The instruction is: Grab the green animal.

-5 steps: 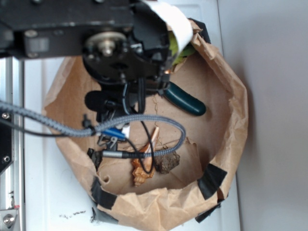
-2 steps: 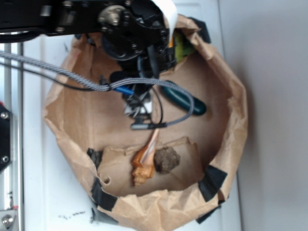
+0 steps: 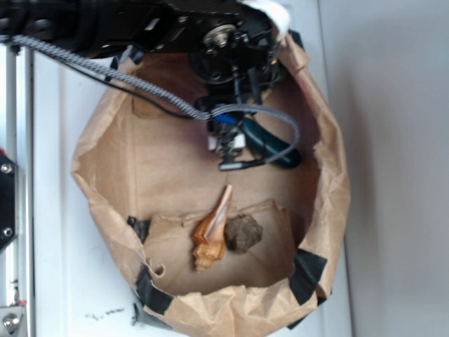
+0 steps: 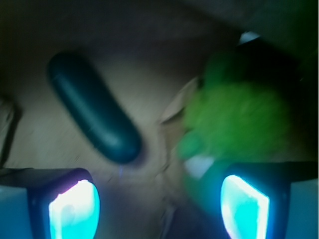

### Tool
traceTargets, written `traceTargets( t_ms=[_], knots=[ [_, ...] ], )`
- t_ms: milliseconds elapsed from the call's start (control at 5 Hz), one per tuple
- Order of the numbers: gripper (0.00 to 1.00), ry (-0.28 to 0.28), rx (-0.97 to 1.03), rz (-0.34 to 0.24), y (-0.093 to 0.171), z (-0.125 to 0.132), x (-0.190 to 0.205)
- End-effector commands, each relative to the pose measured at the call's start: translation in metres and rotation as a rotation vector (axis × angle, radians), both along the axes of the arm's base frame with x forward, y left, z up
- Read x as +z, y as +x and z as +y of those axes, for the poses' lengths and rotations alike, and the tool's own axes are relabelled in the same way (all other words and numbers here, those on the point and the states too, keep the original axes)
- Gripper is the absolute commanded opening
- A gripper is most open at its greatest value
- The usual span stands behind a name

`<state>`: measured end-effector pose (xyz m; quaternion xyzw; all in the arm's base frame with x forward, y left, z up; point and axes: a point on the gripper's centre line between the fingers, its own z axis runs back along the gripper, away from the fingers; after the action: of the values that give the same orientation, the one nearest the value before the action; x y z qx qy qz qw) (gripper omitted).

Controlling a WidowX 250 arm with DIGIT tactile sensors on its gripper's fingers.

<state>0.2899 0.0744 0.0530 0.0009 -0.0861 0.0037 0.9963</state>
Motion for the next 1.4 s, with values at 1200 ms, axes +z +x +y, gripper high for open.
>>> traceTargets(
  t_ms=[1200],
  knots=[
    [1.00,0.150,-0.104,-0.130,0.020,0.018,0.004]
  ],
)
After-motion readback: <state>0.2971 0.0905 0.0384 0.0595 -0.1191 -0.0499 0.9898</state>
